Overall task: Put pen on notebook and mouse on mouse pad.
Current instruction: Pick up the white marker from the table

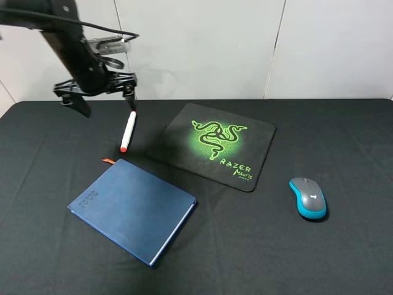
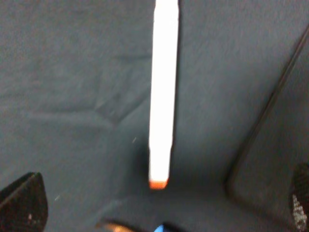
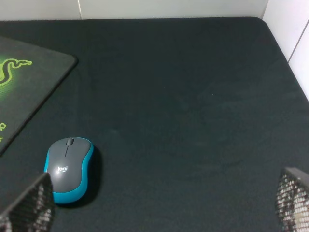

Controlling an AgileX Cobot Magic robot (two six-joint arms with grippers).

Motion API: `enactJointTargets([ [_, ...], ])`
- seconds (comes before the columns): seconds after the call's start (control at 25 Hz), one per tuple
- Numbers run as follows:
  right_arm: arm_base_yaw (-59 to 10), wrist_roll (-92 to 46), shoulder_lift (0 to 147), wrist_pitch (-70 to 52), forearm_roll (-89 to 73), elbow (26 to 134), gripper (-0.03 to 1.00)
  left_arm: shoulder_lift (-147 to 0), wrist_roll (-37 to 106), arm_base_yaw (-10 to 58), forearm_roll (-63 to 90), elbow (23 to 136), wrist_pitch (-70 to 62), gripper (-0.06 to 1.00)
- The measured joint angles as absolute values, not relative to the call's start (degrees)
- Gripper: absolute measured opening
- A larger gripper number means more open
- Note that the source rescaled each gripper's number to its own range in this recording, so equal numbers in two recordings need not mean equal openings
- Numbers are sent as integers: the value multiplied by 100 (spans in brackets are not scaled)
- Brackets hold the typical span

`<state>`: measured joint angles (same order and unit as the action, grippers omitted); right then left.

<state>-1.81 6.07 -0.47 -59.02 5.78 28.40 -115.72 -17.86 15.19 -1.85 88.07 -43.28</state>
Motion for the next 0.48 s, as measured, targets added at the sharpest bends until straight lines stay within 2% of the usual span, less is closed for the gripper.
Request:
enactJointTargets([
  [0.48, -181, 607, -47, -5902, 578, 2840, 100, -12999, -2260, 1717, -479, 10621, -5114, 100],
])
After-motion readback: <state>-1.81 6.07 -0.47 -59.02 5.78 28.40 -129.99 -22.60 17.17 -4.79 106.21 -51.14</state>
